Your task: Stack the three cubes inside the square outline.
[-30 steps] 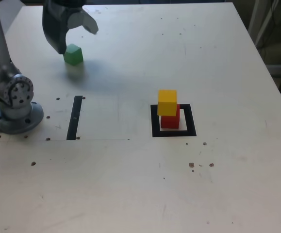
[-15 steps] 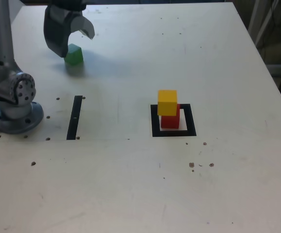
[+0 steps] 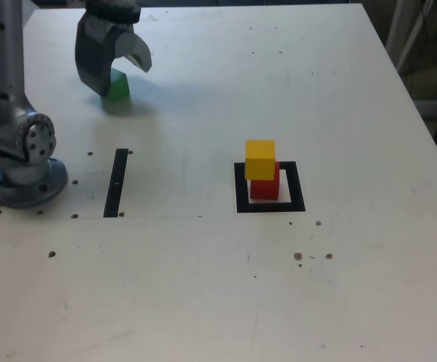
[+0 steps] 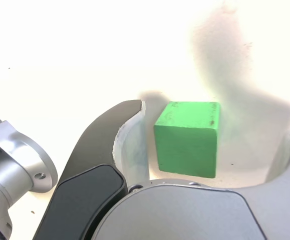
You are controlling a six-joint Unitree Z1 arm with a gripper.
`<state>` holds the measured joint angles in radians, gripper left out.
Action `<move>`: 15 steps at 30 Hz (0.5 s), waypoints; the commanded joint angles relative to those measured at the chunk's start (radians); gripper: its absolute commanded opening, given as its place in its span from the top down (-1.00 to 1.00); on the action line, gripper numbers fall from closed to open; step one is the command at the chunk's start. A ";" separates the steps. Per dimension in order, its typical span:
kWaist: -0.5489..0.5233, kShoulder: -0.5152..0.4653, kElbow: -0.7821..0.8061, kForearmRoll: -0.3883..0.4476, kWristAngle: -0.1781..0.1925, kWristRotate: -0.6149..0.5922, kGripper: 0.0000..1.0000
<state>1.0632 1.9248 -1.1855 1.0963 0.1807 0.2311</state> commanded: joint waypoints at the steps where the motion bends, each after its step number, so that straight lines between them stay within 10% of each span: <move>1: 0.001 -0.010 0.001 -0.023 0.005 0.005 -0.45; 15: 0.002 -0.016 0.012 -0.066 0.057 0.027 0.44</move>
<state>1.0633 1.9119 -1.1744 1.0300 0.2395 0.2509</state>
